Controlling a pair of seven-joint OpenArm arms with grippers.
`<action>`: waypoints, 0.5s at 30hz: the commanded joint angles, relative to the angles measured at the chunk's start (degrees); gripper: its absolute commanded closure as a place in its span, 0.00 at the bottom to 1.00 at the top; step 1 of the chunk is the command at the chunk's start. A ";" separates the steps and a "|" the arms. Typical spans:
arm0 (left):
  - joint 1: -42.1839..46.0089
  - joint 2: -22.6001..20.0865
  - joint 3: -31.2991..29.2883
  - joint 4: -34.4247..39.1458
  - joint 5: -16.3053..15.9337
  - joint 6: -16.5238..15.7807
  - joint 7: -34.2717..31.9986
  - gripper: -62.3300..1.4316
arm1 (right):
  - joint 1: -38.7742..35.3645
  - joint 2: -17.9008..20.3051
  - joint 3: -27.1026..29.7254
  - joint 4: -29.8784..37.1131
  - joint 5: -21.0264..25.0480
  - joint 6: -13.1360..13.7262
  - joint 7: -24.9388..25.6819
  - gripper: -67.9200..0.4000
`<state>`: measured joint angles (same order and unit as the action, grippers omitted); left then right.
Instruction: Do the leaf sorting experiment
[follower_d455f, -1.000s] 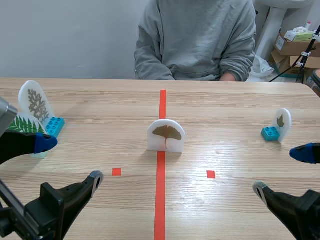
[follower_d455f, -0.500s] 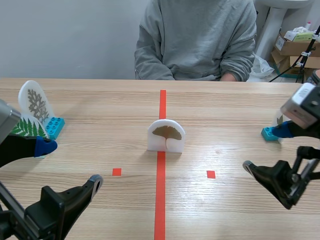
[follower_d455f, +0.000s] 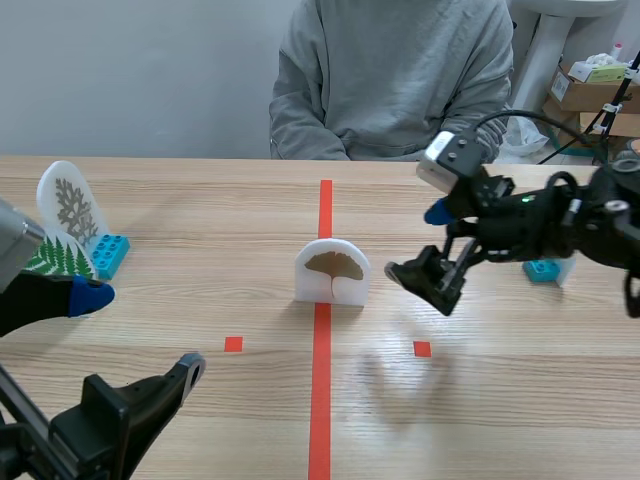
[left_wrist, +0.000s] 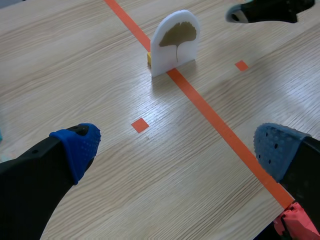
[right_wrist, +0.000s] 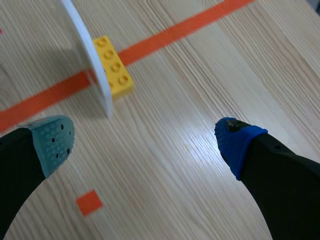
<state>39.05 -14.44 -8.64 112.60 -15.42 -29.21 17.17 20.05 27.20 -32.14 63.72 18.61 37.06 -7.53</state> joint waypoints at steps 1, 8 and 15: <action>-0.17 0.44 -0.37 -0.02 -0.61 -0.11 0.04 0.00 | 1.86 -2.54 -0.48 -1.05 -0.55 -0.20 0.92 0.15; -0.15 0.44 -0.37 -0.02 -0.61 -0.11 0.90 0.00 | 7.17 -11.04 -4.02 -12.35 -4.31 -0.61 4.50 0.15; -0.17 0.44 -0.37 -0.02 -0.61 -0.11 0.83 0.00 | 7.69 -14.97 -5.84 -15.47 -6.64 -0.63 5.92 0.15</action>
<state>39.05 -14.44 -8.64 112.49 -15.42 -29.21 18.65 26.65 11.75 -37.52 46.50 11.46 36.42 -2.37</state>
